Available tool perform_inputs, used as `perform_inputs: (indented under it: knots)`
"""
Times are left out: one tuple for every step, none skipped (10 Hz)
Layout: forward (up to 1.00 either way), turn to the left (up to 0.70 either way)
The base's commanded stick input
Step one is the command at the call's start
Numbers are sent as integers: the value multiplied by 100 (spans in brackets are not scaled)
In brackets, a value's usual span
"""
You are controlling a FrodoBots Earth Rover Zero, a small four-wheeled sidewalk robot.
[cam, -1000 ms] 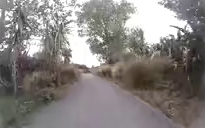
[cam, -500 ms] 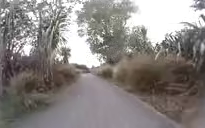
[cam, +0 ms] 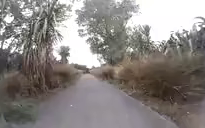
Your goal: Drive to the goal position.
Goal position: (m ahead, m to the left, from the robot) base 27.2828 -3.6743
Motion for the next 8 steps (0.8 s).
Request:
perform_inputs:
  knots:
    - [100, 0]
    - [100, 0]
    - [100, 0]
    - [100, 0]
    - [100, 0]
    - [100, 0]
    - [100, 0]
    - [100, 0]
